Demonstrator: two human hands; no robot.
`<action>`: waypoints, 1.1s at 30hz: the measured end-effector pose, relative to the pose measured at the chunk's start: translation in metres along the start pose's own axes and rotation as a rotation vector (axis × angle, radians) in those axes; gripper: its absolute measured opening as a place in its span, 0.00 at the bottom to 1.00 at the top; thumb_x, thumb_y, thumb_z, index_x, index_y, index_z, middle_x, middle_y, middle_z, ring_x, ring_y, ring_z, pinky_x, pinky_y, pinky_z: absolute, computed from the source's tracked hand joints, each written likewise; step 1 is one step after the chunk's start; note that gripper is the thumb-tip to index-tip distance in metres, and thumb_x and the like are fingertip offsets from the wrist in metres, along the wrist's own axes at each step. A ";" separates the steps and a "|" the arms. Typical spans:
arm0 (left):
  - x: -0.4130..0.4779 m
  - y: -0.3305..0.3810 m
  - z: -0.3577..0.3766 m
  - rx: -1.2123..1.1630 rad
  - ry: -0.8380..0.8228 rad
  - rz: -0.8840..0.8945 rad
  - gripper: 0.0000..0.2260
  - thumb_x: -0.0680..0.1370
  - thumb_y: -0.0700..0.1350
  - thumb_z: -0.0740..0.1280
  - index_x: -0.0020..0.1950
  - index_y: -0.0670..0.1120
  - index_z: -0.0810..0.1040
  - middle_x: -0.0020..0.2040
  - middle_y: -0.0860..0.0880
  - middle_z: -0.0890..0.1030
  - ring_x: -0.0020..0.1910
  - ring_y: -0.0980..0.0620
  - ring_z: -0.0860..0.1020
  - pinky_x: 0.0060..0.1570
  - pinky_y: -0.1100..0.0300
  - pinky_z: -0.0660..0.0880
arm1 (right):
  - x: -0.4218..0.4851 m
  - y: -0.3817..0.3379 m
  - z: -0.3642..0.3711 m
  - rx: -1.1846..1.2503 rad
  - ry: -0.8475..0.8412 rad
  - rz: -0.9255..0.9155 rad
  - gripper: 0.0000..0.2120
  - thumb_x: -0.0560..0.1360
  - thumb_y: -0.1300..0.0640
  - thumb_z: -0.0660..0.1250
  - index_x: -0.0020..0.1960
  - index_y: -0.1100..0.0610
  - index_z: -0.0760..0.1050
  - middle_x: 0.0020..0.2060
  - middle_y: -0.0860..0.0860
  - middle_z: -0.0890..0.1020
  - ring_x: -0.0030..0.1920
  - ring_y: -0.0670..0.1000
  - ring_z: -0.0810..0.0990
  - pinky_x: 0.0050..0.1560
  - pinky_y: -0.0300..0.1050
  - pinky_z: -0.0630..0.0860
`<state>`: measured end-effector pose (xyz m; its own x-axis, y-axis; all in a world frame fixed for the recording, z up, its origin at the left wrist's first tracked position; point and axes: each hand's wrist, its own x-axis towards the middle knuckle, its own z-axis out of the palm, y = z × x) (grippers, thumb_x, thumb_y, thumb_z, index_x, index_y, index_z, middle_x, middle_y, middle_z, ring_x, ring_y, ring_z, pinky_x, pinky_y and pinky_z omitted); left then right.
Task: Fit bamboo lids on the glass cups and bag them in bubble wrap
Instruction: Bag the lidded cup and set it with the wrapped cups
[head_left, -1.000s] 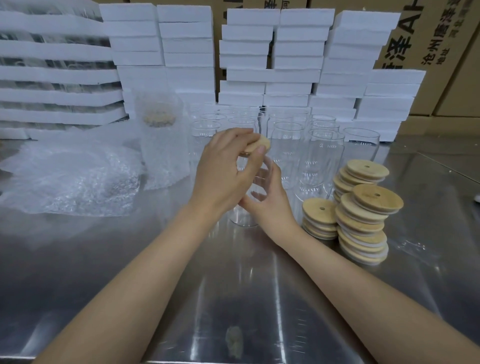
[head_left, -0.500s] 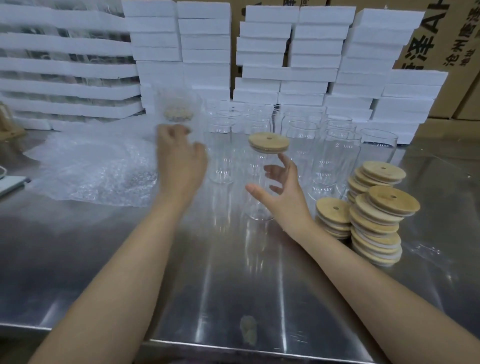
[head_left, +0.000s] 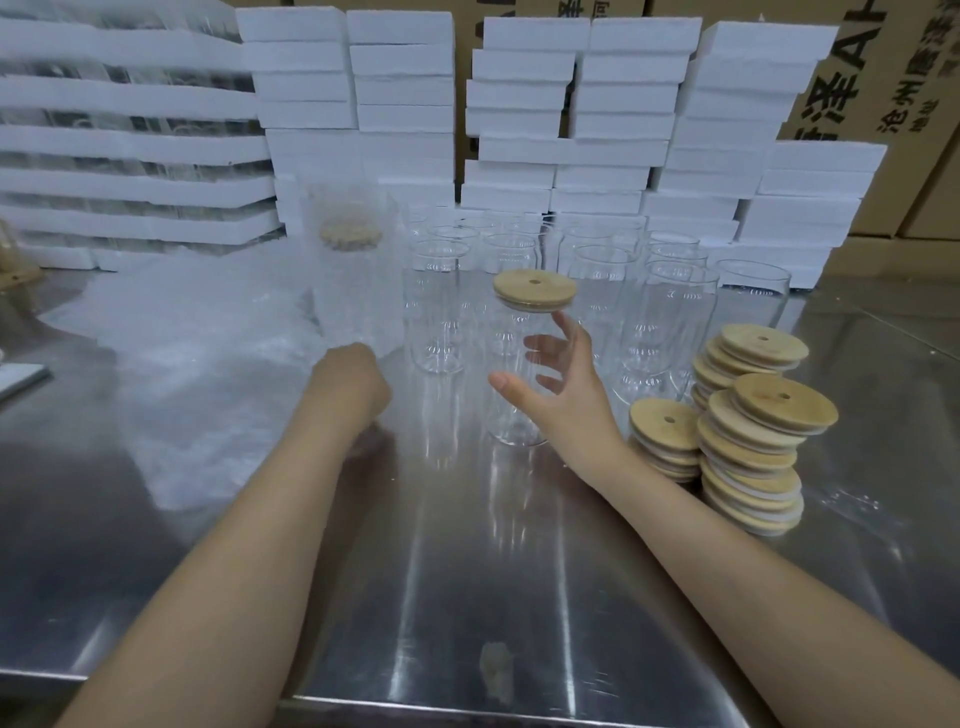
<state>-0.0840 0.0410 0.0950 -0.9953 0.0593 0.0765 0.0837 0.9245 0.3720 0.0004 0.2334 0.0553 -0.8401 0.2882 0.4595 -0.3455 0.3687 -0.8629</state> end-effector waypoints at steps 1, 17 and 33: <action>-0.006 0.011 0.001 -0.115 -0.032 0.046 0.03 0.75 0.37 0.64 0.42 0.39 0.74 0.46 0.38 0.81 0.50 0.40 0.81 0.44 0.57 0.76 | 0.000 0.000 0.000 -0.002 0.005 -0.001 0.45 0.62 0.40 0.75 0.72 0.44 0.56 0.58 0.40 0.74 0.60 0.38 0.74 0.57 0.32 0.70; -0.012 0.037 0.026 -0.163 -0.268 0.332 0.12 0.76 0.42 0.67 0.59 0.45 0.72 0.50 0.46 0.79 0.41 0.50 0.77 0.38 0.61 0.70 | -0.001 -0.003 -0.008 -0.100 0.257 -0.094 0.53 0.67 0.47 0.78 0.79 0.46 0.45 0.60 0.48 0.74 0.59 0.43 0.74 0.62 0.44 0.73; 0.003 0.017 0.016 0.007 -0.107 0.275 0.11 0.70 0.45 0.76 0.38 0.47 0.74 0.37 0.48 0.73 0.40 0.45 0.74 0.39 0.59 0.70 | 0.000 0.000 -0.007 -0.087 0.278 -0.073 0.50 0.66 0.47 0.78 0.78 0.46 0.50 0.60 0.46 0.74 0.59 0.43 0.74 0.63 0.44 0.72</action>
<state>-0.0860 0.0633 0.0870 -0.9348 0.3472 0.0751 0.3511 0.8706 0.3448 0.0034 0.2402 0.0566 -0.6634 0.4845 0.5702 -0.3535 0.4686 -0.8096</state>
